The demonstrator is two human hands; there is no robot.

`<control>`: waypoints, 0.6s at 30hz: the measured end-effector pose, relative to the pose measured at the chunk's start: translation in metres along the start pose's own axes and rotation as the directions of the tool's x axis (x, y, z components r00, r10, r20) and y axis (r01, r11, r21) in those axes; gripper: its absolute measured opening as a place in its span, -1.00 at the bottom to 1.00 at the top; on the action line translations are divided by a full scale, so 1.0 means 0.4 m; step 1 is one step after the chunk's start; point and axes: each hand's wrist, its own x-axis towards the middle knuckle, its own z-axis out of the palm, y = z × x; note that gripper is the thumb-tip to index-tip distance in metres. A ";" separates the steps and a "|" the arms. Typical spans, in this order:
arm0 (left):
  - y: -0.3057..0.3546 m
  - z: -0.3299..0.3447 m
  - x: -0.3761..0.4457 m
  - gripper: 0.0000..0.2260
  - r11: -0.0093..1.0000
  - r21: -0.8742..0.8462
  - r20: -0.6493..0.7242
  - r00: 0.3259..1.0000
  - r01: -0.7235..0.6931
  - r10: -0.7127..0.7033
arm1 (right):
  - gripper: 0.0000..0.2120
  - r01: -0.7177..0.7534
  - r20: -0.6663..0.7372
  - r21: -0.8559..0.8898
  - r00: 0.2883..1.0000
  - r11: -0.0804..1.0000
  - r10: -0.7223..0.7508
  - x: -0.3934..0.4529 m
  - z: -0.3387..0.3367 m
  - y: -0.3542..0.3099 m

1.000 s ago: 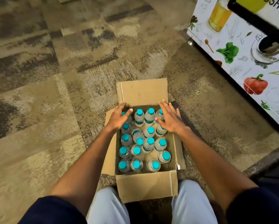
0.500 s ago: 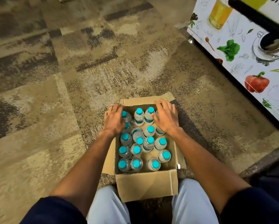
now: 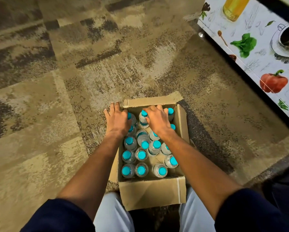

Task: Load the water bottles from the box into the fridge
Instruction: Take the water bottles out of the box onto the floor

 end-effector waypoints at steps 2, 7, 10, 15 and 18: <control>0.002 0.005 0.004 -0.66 1.000 0.006 0.024 0.999 0.028 -0.028 | -0.56 -0.008 0.007 -0.009 1.000 1.000 0.009 0.005 0.011 -0.004; 0.002 0.013 0.004 -0.58 0.999 0.026 0.028 0.999 0.035 -0.035 | -0.57 -0.019 -0.005 -0.032 1.000 0.999 0.019 0.003 0.023 -0.022; 0.006 0.006 0.004 -0.64 0.999 0.044 0.034 0.999 0.028 -0.029 | -0.59 -0.014 -0.013 -0.031 1.000 0.999 0.014 -0.007 0.030 -0.037; 0.018 -0.011 -0.021 -0.76 0.995 0.097 0.000 1.000 -0.011 0.011 | -0.66 -0.006 -0.020 0.003 1.000 1.000 0.006 -0.035 0.039 -0.052; 0.021 -0.026 -0.034 -0.70 0.989 0.136 -0.074 0.994 -0.064 0.075 | -0.66 -0.010 -0.051 0.056 0.999 0.998 0.013 -0.052 0.036 -0.047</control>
